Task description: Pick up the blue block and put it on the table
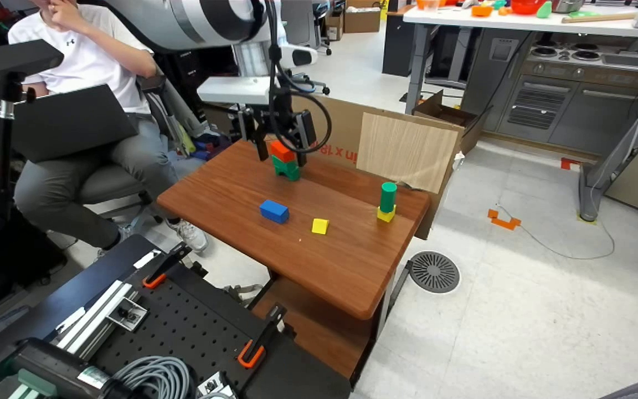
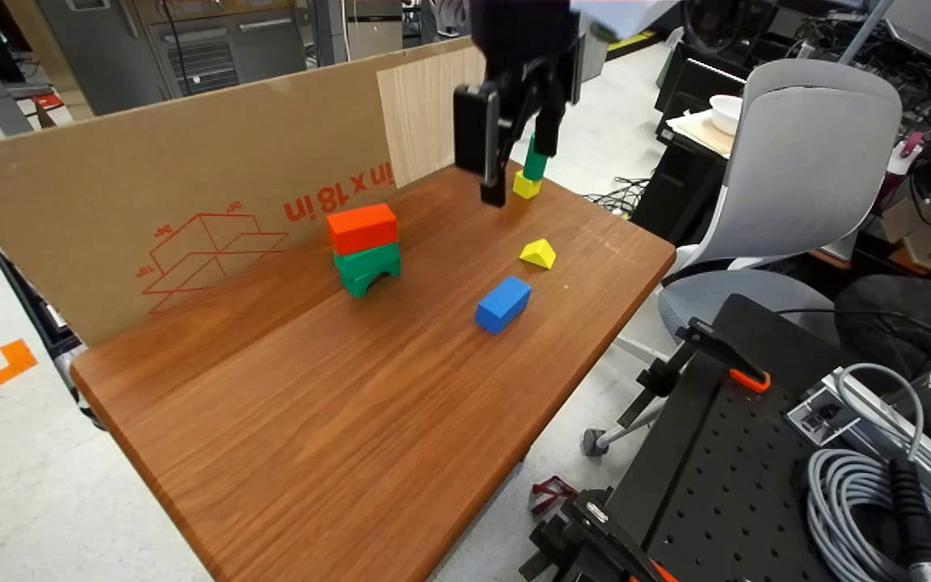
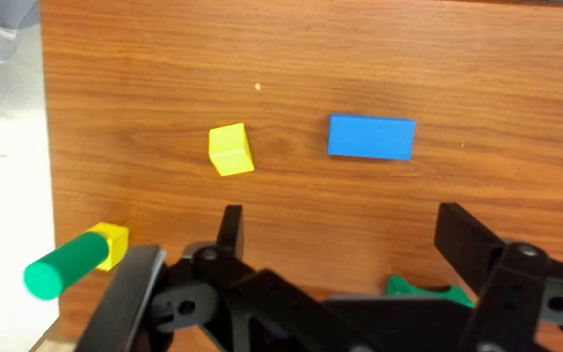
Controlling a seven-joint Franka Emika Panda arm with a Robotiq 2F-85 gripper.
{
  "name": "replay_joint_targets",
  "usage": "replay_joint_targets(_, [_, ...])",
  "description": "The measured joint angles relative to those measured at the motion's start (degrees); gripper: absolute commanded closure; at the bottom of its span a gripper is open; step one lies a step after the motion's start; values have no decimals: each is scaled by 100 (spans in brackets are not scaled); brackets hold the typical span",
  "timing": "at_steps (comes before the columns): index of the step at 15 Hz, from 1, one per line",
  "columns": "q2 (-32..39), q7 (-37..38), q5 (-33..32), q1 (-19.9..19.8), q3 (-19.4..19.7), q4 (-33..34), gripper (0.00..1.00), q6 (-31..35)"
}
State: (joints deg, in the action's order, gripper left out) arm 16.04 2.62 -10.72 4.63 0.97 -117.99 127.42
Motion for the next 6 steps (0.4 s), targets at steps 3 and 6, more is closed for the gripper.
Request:
replay_joint_targets(3, [-800, -508, 169, -229, 0, -219, 0, -68])
replay_joint_targets(6, [-1318, -944, 376, -376, 2, -389, 0, -201])
